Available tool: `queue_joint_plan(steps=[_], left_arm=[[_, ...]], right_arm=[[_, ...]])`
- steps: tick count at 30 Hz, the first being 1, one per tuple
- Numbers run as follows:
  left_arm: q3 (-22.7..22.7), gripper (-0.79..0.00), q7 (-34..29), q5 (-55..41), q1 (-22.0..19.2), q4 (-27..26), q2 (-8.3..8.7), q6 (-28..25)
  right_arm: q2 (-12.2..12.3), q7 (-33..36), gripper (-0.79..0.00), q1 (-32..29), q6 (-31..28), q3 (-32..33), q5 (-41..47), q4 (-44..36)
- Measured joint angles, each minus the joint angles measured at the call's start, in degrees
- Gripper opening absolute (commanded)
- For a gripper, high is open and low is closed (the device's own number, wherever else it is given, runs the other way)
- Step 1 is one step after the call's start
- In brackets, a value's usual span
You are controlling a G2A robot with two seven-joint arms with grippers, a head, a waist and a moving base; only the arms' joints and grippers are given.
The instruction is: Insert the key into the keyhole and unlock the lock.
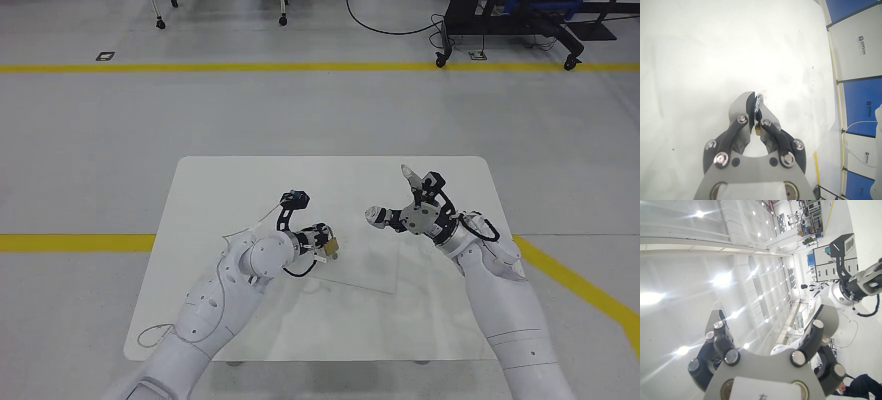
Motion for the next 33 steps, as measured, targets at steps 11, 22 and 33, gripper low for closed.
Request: queue_joint_plan(steps=[11, 22, 33], left_arm=[[-5.14, 0.000, 2.06, 0.00, 2.16, -4.36, 1.47, -1.62], [-21.89, 0.000, 5.40, 3.90, 12.60, -21.19, 6.35, -3.89], [-25.93, 0.000, 6.60, 4.41, 14.93, -23.21, 7.30, -5.41]], right_arm=[[0.00, 0.00, 0.000, 0.00, 0.00, 0.00, 0.00, 0.00], [0.00, 0.00, 0.000, 0.00, 0.00, 0.00, 0.00, 0.00], [0.00, 0.00, 0.000, 0.00, 0.00, 0.00, 0.00, 0.00]])
